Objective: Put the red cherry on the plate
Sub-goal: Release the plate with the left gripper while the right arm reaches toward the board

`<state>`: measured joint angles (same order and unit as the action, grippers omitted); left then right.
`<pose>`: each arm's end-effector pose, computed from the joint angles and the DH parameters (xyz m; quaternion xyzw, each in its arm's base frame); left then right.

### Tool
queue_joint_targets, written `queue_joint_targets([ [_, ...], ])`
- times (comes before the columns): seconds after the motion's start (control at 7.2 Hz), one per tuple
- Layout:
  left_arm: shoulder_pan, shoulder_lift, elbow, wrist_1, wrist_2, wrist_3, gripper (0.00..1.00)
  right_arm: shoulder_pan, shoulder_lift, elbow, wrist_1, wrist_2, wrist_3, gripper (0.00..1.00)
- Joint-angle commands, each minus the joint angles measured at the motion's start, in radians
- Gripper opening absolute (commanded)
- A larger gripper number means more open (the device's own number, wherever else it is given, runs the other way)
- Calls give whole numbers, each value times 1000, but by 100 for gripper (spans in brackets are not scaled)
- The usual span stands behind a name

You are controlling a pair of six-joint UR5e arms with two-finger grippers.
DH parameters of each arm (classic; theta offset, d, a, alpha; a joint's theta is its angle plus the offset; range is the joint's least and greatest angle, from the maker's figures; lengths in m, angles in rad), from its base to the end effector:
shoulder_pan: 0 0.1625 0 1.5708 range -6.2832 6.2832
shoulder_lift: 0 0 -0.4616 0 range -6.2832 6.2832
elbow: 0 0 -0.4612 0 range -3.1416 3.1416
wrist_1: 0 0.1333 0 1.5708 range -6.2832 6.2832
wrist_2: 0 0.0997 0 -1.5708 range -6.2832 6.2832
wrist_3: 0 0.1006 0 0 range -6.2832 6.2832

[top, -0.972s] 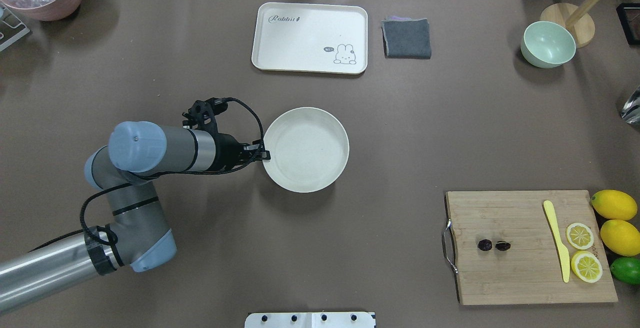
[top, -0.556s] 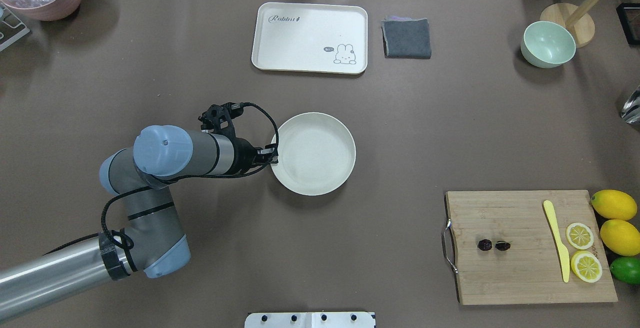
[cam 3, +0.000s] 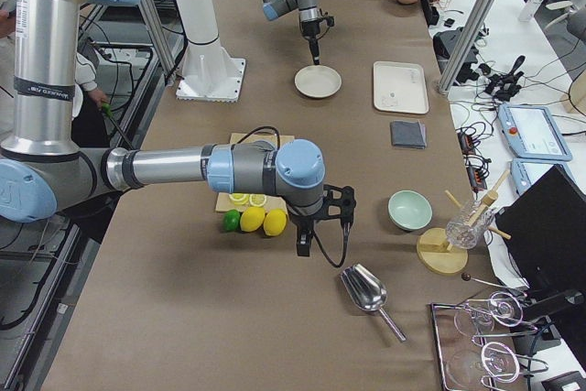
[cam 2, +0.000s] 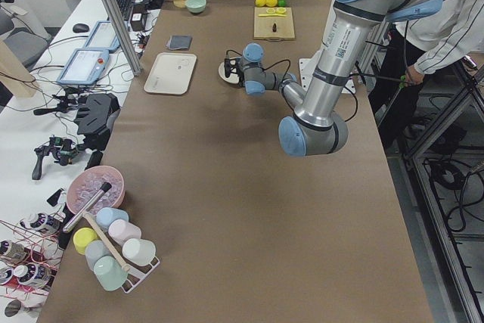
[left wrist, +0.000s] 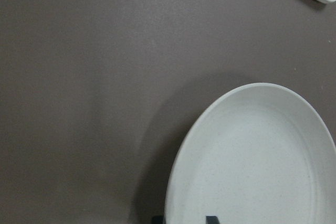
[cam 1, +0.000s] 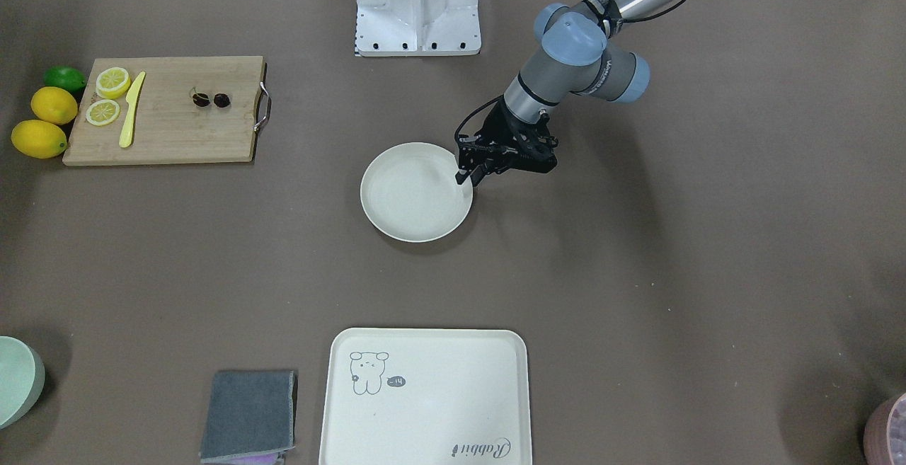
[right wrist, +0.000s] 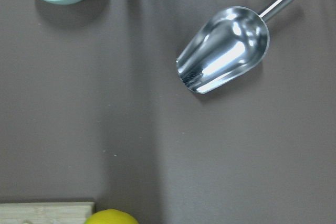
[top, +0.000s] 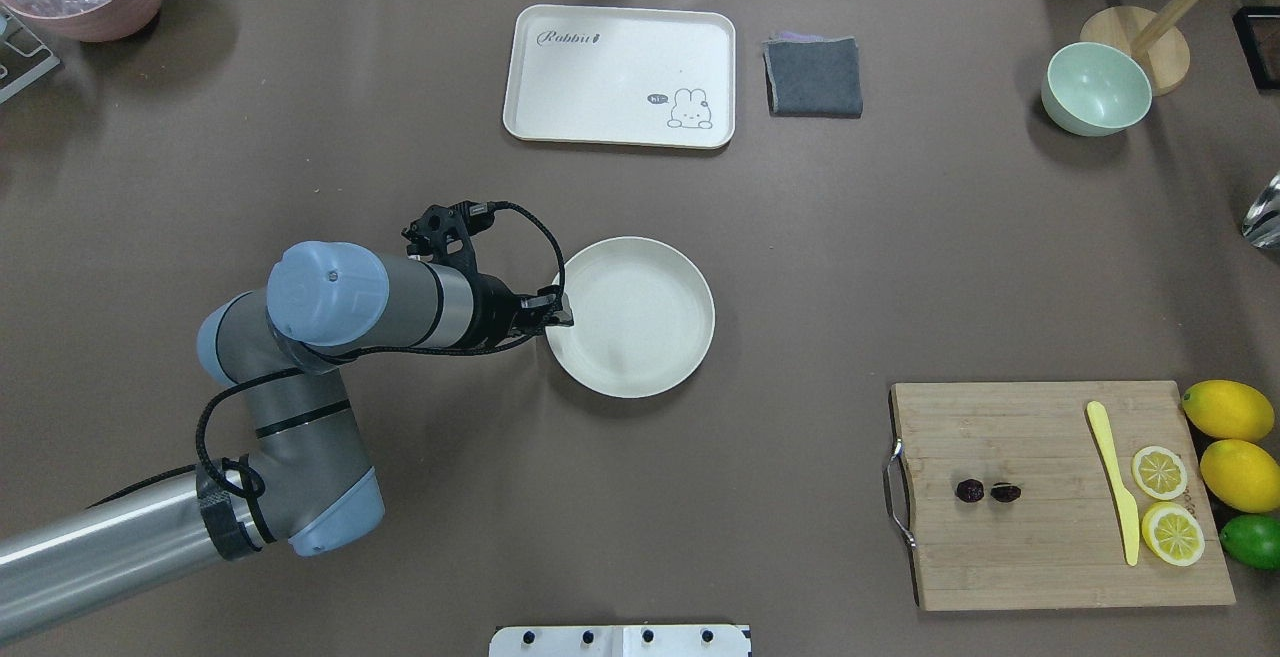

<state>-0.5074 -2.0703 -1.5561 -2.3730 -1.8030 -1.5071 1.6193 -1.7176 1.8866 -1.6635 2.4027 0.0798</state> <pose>0.6029 -0.4612 0.2845 0.0790 0.5979 -0.1070 0.7904 0.0827 -0.4882 0.6015 0.0286 -0.4043 0.0432 0.9132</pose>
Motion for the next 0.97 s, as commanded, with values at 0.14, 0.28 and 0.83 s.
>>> queue_joint_targets([
  [0.14,-104,36,10,8,44,233,98,-276,39,83,237,-13,463,100],
  [0.28,-143,48,19,11,45,305,98,-389,30,85,384,-72,661,100],
  [0.83,-244,114,-1,23,1,492,98,-742,-2,237,447,-202,1032,100],
])
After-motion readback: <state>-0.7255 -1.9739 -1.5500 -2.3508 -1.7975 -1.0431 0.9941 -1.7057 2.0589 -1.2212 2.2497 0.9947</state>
